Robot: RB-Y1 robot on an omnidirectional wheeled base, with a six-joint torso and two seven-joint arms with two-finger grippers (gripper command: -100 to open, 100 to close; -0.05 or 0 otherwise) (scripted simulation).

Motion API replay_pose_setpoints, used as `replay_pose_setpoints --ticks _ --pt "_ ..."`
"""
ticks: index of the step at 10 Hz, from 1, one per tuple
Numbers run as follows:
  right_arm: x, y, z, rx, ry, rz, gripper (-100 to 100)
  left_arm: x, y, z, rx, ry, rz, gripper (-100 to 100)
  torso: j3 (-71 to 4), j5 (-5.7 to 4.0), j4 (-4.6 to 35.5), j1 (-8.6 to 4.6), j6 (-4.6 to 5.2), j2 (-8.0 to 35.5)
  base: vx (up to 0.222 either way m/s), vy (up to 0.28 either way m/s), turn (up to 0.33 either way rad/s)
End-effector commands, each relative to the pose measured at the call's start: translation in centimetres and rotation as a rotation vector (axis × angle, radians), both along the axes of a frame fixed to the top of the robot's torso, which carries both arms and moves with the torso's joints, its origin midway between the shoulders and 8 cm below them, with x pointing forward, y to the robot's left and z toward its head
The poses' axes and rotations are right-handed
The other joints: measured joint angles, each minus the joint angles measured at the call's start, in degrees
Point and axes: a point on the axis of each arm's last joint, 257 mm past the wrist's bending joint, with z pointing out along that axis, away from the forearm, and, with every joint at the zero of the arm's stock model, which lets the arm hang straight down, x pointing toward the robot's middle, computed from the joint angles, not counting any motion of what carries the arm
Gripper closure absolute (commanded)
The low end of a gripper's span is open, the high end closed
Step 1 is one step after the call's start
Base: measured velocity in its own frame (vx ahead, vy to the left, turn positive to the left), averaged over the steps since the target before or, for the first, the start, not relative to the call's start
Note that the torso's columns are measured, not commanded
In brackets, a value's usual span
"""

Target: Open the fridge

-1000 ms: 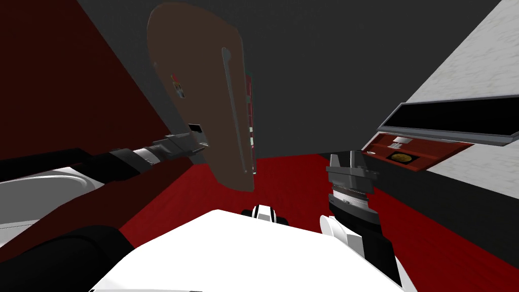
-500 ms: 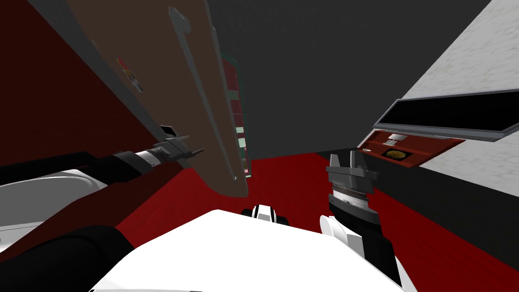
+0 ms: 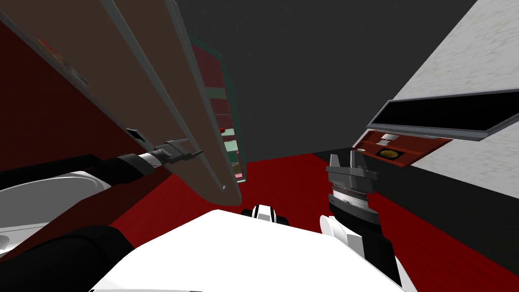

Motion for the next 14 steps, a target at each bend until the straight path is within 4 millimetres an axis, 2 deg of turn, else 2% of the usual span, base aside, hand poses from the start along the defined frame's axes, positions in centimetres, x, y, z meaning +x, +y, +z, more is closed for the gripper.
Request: replay_pose_setpoints --ticks 1,2,4,6,9,12,13,14 --pt "0.0 0.0 0.0 0.0 0.0 0.0 0 0.0 0.0 0.0 -0.002 0.001 0.001 -100 0.18 0.05 0.08 0.2 -0.02 0.33 0.022 -0.012 0.003" --pt "0.0 0.0 0.0 0.0 0.0 0.0 0 0.0 0.0 0.0 -0.002 0.0 0.0 100 0.31 0.09 0.14 0.25 -0.01 0.48 0.014 -0.001 0.005" --pt "0.0 0.0 0.0 0.0 0.0 0.0 0 0.1 -2.3 0.3 0.002 -0.004 -0.051 100 0.3 0.02 0.05 0.13 0.01 0.4 -0.119 0.13 -0.022" --pt "0.0 0.0 0.0 0.0 0.0 0.0 0 0.1 -4.8 0.4 0.004 -0.003 -0.106 100 0.24 -0.04 0.17 0.39 -0.12 0.48 -0.231 0.23 -0.045" --pt "0.0 0.0 0.0 0.0 0.0 0.0 0 -0.2 -8.6 0.6 0.007 0.0 -0.188 100 0.01 -0.09 0.06 -0.08 -0.02 -0.03 -0.234 0.204 -0.015" --pt "0.0 0.0 0.0 0.0 0.0 0.0 0 -0.8 -12.3 0.7 0.008 0.004 -0.271 100 -0.01 -0.11 0.12 0.02 -0.05 0.05 -0.233 0.249 -0.028" --pt "0.0 0.0 0.0 0.0 0.0 0.0 0 -0.7 -11.8 0.3 0.005 0.011 -0.257 100 0.0 -0.12 0.09 -0.13 0.0 0.02 -0.112 0.096 -0.011" --pt "0.0 0.0 0.0 0.0 0.0 0.0 0 -0.7 -12.5 0.2 0.002 0.015 -0.276 100 -0.16 -0.16 0.0 -0.41 -0.11 -0.28 -0.101 0.079 -0.108"
